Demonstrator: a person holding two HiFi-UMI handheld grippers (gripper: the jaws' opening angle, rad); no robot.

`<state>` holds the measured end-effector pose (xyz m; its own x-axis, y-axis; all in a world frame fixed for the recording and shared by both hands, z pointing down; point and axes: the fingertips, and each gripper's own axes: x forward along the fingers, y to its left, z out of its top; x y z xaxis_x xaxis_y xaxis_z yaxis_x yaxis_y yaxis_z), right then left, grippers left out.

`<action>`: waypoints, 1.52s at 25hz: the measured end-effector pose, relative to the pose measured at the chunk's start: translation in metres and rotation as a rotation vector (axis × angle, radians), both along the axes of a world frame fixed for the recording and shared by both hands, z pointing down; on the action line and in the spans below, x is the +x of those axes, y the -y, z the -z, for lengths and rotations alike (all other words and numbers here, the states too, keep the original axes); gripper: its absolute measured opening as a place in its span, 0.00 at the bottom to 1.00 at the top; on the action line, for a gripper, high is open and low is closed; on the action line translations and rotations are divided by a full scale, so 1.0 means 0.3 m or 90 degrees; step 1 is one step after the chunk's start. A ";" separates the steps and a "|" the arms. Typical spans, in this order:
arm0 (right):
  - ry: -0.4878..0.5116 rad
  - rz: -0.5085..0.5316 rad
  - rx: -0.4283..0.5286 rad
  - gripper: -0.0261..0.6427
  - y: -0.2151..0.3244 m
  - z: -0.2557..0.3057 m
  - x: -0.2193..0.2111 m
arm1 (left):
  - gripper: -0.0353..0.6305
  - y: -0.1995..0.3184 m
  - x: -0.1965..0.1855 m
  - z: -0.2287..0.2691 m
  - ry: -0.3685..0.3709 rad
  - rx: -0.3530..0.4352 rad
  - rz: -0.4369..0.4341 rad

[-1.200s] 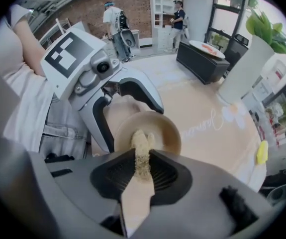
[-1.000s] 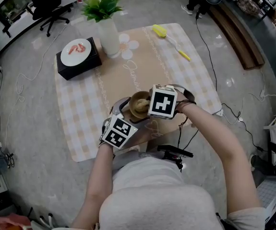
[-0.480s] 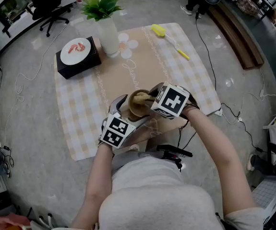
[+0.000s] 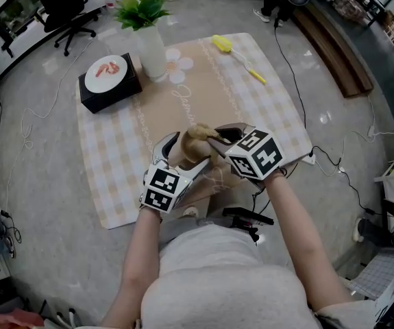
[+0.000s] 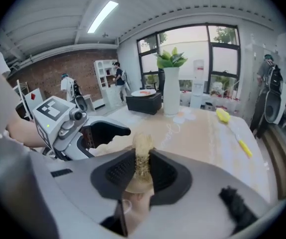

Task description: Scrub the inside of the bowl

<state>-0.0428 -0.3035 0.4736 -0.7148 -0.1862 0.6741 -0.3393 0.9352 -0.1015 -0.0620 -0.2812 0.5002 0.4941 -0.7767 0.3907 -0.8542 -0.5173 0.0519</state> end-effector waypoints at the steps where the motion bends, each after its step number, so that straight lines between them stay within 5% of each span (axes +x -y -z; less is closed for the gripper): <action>1: 0.015 -0.015 0.009 0.17 -0.003 0.009 0.002 | 0.68 -0.001 -0.003 0.010 -0.001 0.007 0.005; 15: 0.192 -0.179 0.120 0.16 -0.034 0.152 0.040 | 0.29 -0.032 -0.063 0.194 -0.041 0.126 0.114; 20: 0.234 -0.212 0.143 0.16 -0.045 0.192 0.064 | 0.07 -0.049 -0.066 0.243 -0.033 0.167 0.138; 38: 0.287 -0.248 0.262 0.15 -0.130 0.287 0.073 | 0.06 -0.088 -0.039 0.357 -0.013 0.236 0.146</action>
